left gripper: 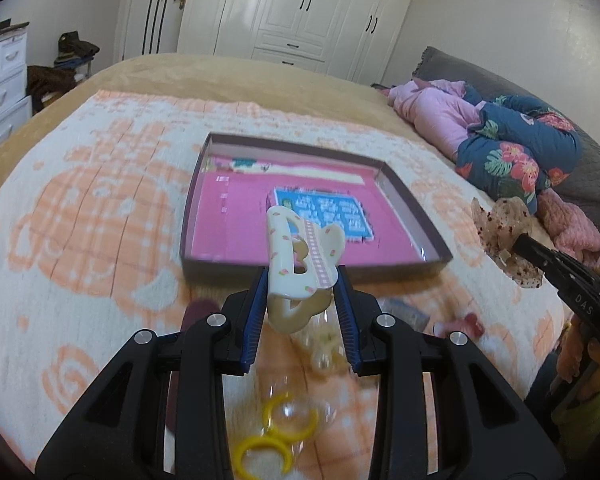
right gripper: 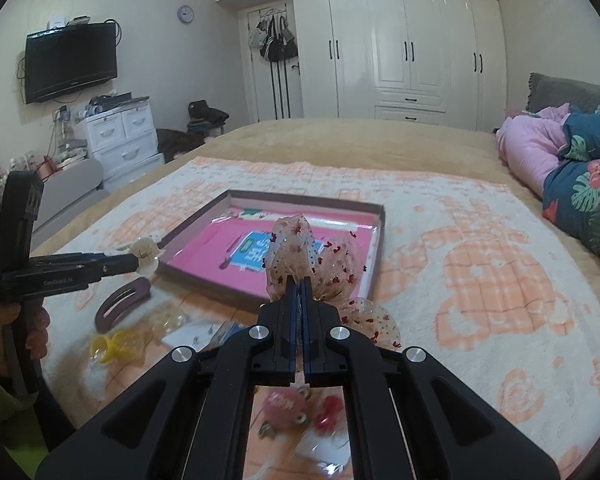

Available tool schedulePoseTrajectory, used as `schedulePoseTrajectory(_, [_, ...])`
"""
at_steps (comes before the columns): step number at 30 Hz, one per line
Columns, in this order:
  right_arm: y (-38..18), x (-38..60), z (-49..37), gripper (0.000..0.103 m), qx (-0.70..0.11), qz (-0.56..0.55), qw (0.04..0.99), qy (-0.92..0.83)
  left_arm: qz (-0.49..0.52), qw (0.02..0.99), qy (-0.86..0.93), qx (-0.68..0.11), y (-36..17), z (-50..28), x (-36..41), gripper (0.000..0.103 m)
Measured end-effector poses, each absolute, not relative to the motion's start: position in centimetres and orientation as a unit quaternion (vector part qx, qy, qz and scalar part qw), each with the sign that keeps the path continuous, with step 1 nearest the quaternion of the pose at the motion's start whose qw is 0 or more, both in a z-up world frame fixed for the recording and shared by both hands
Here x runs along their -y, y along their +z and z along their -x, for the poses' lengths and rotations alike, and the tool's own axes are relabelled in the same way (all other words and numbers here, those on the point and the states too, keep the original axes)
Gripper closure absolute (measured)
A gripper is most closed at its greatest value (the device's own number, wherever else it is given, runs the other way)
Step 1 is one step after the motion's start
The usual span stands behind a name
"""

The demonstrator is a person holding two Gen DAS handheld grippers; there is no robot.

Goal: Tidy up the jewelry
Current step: 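Carry the white clip into the pink box and open left tool while right tool drops the bow there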

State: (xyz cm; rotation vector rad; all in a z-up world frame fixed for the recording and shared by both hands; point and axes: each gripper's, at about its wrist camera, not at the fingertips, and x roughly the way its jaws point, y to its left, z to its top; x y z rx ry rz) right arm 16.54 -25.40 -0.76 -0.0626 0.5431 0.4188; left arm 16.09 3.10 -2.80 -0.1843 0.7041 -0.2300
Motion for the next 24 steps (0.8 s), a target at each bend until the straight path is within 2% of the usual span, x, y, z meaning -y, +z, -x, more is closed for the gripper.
schedulePoseTrajectory(12, [-1.5,23.1,-22.2,0.101,-0.272,0.044,0.942,0.191,0.144,0.925,-0.093,-0.34,-3.3,-22.1,-5.3,0.078])
schedulePoseTrajectory(24, [-5.3,20.5,-27.3,0.101,-0.329,0.063,0.929,0.156,0.145,0.909,-0.101,-0.377,-5.9,-24.7,-5.2,0.077])
